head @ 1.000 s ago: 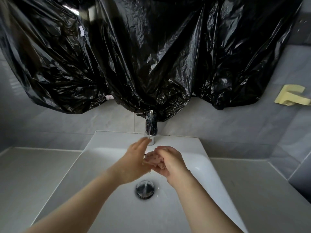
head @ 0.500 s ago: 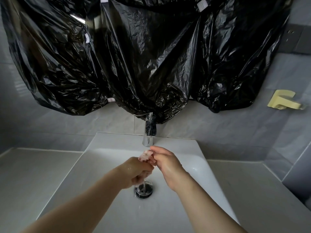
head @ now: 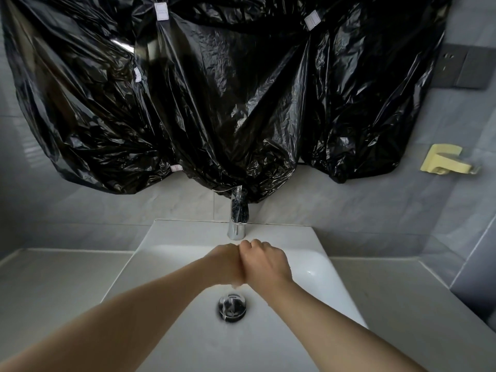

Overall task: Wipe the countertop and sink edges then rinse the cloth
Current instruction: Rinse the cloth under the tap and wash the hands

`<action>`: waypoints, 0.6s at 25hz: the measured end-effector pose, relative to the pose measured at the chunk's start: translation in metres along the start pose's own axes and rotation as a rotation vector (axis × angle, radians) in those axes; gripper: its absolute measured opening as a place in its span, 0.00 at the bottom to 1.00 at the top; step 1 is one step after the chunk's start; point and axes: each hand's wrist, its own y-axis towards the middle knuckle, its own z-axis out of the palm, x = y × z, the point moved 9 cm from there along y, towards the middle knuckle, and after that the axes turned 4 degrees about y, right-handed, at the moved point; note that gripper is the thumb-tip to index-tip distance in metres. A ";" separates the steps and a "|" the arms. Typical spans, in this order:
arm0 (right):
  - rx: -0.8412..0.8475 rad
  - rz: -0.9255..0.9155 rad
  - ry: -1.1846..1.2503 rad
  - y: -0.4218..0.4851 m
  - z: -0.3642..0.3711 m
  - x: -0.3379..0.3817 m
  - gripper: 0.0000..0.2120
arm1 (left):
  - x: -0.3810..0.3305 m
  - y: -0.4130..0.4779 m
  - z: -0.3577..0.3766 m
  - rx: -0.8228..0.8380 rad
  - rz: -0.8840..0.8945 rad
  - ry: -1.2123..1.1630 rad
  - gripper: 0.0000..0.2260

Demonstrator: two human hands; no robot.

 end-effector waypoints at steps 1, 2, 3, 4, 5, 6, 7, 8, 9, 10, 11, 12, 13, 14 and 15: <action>0.072 0.024 -0.005 0.000 0.008 -0.003 0.12 | -0.004 0.002 -0.002 -0.069 0.020 0.140 0.09; 0.135 0.037 -0.001 0.000 0.014 -0.005 0.12 | -0.003 0.005 -0.001 -0.111 -0.001 0.174 0.11; 0.176 0.063 -0.004 0.000 0.019 -0.008 0.13 | 0.001 0.006 -0.002 -0.152 -0.042 0.169 0.13; 0.188 0.067 -0.009 0.000 0.021 -0.009 0.13 | 0.004 0.004 -0.004 -0.179 -0.078 0.153 0.14; 0.197 0.068 -0.005 -0.001 0.020 -0.009 0.13 | 0.005 0.002 -0.007 -0.211 -0.096 0.138 0.15; 0.209 0.066 0.005 -0.001 0.019 -0.008 0.13 | 0.004 0.002 -0.008 -0.234 -0.097 0.140 0.16; 0.220 0.061 0.009 -0.001 0.018 -0.008 0.13 | 0.003 0.002 -0.010 -0.252 -0.088 0.153 0.16; 0.236 0.053 0.008 -0.002 0.018 -0.007 0.12 | 0.001 0.001 -0.012 -0.269 -0.073 0.182 0.16; 0.234 0.042 0.012 -0.004 0.017 -0.007 0.09 | 0.000 -0.001 -0.013 -0.278 -0.055 0.213 0.16; 0.224 0.035 0.024 -0.006 0.016 -0.007 0.08 | -0.002 -0.001 -0.013 -0.281 -0.032 0.248 0.16; 0.211 0.038 0.041 -0.007 0.017 -0.009 0.09 | -0.002 -0.002 -0.012 -0.276 -0.020 0.284 0.15; 0.197 0.044 0.059 -0.008 0.017 -0.010 0.09 | -0.002 -0.001 -0.013 -0.277 -0.013 0.319 0.15; 0.191 0.058 0.094 -0.007 0.016 -0.011 0.07 | -0.002 0.000 -0.013 -0.277 -0.018 0.331 0.15; 0.192 0.082 0.139 -0.006 0.016 -0.014 0.06 | -0.002 0.000 -0.016 -0.300 -0.014 0.310 0.14; 0.215 0.118 0.185 -0.003 0.016 -0.018 0.07 | -0.002 -0.002 -0.020 -0.339 0.006 0.274 0.14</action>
